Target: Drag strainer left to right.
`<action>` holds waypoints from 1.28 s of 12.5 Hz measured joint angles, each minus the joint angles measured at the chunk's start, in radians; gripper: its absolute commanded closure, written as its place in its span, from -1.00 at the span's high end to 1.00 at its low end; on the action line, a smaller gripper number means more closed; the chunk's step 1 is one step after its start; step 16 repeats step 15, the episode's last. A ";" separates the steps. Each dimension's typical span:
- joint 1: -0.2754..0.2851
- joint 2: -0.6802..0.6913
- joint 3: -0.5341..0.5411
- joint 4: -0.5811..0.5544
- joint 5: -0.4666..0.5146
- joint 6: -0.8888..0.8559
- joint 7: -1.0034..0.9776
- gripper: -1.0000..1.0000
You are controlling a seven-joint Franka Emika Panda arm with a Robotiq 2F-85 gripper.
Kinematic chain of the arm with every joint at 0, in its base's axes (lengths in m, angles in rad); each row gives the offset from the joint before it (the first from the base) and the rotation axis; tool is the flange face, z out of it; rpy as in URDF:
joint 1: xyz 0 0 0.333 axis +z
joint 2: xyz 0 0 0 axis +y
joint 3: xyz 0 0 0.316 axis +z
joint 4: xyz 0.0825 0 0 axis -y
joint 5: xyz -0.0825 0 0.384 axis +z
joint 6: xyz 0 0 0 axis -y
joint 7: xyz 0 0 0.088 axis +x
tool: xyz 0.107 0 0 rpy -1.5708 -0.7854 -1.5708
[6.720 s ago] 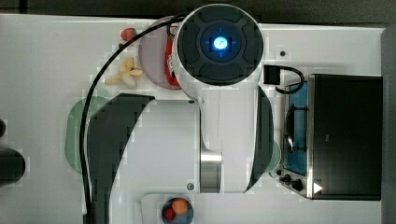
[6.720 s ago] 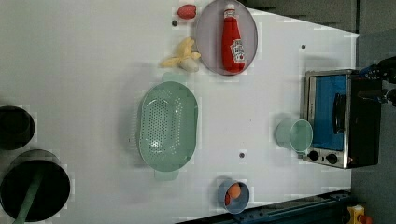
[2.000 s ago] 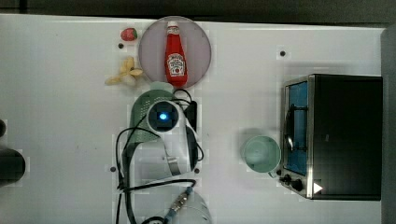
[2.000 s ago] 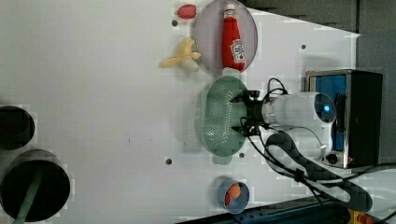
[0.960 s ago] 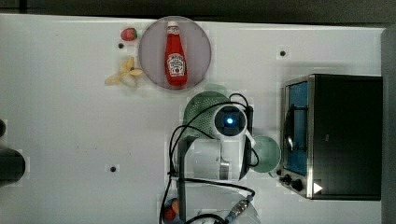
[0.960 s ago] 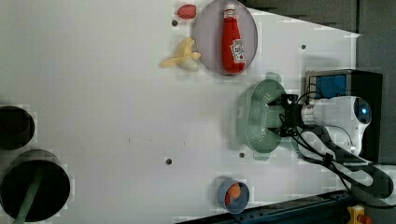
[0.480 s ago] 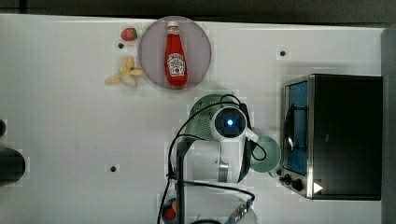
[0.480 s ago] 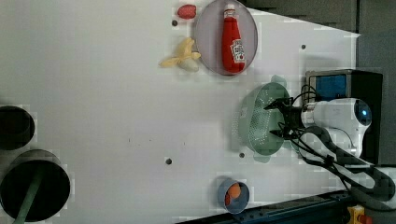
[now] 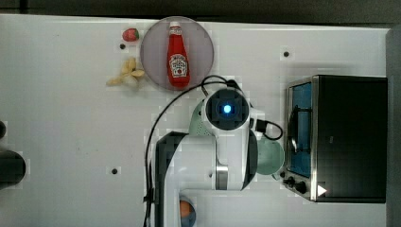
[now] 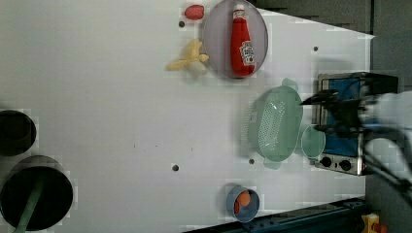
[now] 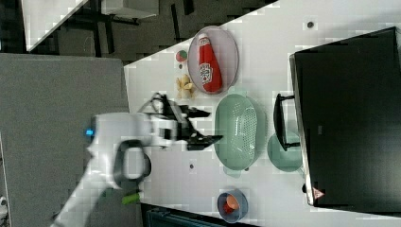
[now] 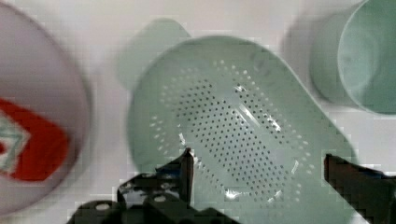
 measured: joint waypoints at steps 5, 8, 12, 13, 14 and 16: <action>-0.010 -0.222 0.014 0.262 0.019 -0.488 -0.044 1.00; -0.007 -0.311 0.008 0.332 0.022 -0.589 -0.069 1.00; 0.006 -0.389 0.023 0.324 0.033 -0.610 -0.116 1.00; 0.017 -0.392 0.019 0.321 0.068 -0.617 -0.117 1.00; 0.017 -0.389 0.022 0.315 0.072 -0.624 -0.124 1.00; 0.014 -0.380 0.023 0.306 0.065 -0.629 -0.143 1.00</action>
